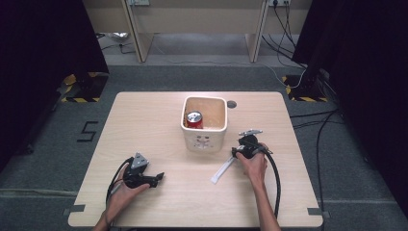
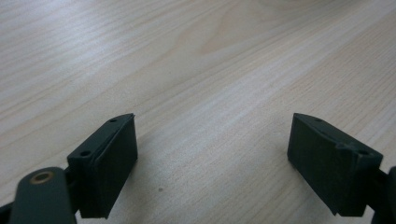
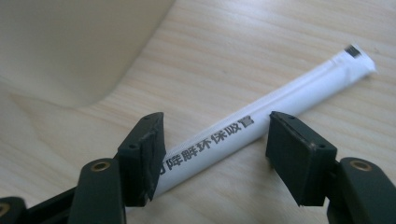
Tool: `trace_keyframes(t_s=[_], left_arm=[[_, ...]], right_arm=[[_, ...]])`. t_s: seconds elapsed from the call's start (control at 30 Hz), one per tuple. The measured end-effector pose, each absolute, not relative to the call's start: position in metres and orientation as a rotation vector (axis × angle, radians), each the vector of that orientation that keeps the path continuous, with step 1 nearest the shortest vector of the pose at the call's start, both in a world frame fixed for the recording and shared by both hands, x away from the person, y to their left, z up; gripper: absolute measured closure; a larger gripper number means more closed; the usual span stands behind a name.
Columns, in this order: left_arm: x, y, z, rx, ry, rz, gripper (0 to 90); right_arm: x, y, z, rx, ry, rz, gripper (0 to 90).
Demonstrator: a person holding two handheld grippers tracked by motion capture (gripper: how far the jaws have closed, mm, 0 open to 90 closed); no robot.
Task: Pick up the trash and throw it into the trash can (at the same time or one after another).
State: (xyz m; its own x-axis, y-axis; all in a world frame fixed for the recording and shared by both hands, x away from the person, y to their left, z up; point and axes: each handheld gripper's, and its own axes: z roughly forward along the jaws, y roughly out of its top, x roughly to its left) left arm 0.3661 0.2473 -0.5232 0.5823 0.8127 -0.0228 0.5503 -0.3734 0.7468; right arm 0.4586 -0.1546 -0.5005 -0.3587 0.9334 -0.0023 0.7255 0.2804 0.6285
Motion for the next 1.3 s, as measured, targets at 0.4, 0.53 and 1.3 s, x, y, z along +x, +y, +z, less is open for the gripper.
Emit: trace_keyframes(t_s=[0.4,0.53,1.3], left_arm=[[0.366,0.247,-0.523,2.075,1.08,0.459,15.2],[0.366,0.247,-0.523,2.078,1.081,0.458,15.2],[0.366,0.247,-0.523,2.078,1.081,0.458,15.2]], right_arm=[[0.448,-0.184,-0.499,1.491,2.197,0.799,51.1],[0.446,-0.188,-0.5,1.467,2.19,0.808,58.0],[0.442,-0.204,-0.503,1.531,2.124,0.872,78.8]])
